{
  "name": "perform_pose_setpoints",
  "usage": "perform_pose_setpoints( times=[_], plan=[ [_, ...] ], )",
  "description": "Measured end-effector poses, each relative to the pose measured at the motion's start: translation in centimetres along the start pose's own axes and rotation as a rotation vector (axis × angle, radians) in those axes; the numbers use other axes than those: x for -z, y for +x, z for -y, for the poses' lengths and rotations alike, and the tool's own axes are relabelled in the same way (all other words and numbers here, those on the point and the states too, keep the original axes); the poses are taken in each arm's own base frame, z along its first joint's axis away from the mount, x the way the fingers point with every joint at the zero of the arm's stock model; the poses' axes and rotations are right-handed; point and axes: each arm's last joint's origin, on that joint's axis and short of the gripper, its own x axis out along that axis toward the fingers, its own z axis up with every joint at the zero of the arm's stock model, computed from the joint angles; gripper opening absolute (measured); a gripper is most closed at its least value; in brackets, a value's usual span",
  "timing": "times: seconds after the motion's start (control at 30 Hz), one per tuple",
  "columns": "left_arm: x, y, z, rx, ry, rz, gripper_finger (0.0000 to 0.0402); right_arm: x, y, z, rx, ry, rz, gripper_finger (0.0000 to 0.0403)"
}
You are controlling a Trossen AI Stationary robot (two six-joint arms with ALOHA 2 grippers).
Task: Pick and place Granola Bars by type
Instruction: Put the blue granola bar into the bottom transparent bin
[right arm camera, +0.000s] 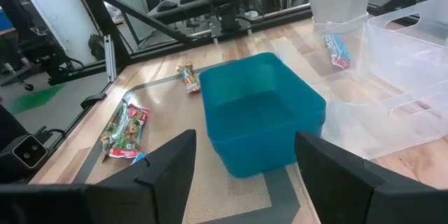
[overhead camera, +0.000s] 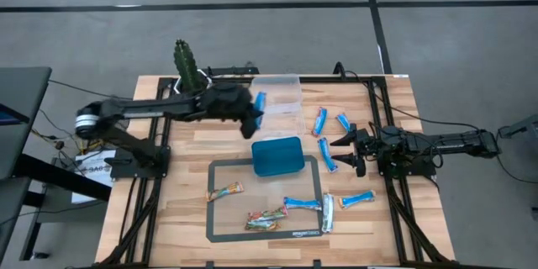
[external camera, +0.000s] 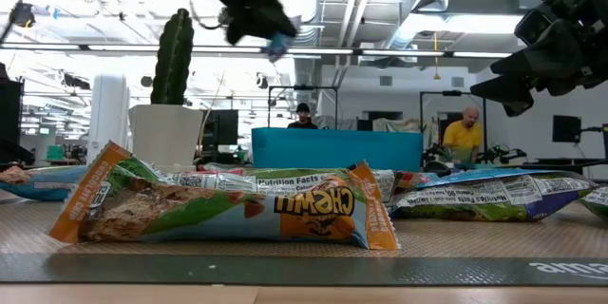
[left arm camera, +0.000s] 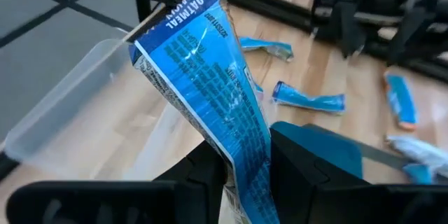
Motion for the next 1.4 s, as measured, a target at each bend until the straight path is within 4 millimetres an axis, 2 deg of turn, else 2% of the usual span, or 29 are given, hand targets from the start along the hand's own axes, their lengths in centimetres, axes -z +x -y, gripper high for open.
perform_pose_setpoints(
  times=[0.17,0.37,0.47,0.7,0.9,1.2,1.4],
  plan=[
    [-1.9,3.9,-0.4,-0.031,0.129,-0.114,0.0088,0.0,0.0,0.0,0.0,0.0,0.001,0.0235],
    [-2.5,7.8,-0.8,-0.075,0.286,-0.294,0.0088,0.0,0.0,0.0,0.0,0.0,0.0,0.0235],
    [-2.2,9.3,-0.9,-0.083,0.313,-0.375,0.0088,0.0,0.0,0.0,0.0,0.0,0.0,0.0235],
    [0.2,12.1,-1.3,-0.076,0.366,-0.541,0.0088,0.0,0.0,0.0,0.0,0.0,0.001,0.0235],
    [0.8,12.9,-1.5,-0.078,0.395,-0.563,0.0088,0.0,0.0,0.0,0.0,0.0,0.0,0.0235],
    [0.8,13.0,-1.8,-0.092,0.383,-0.567,0.0091,0.0,0.0,0.0,0.0,0.0,0.001,0.0235],
    [0.8,13.0,-1.9,-0.101,0.36,-0.566,0.013,0.0,0.0,0.0,-0.001,0.0,0.001,0.0235]
  ],
)
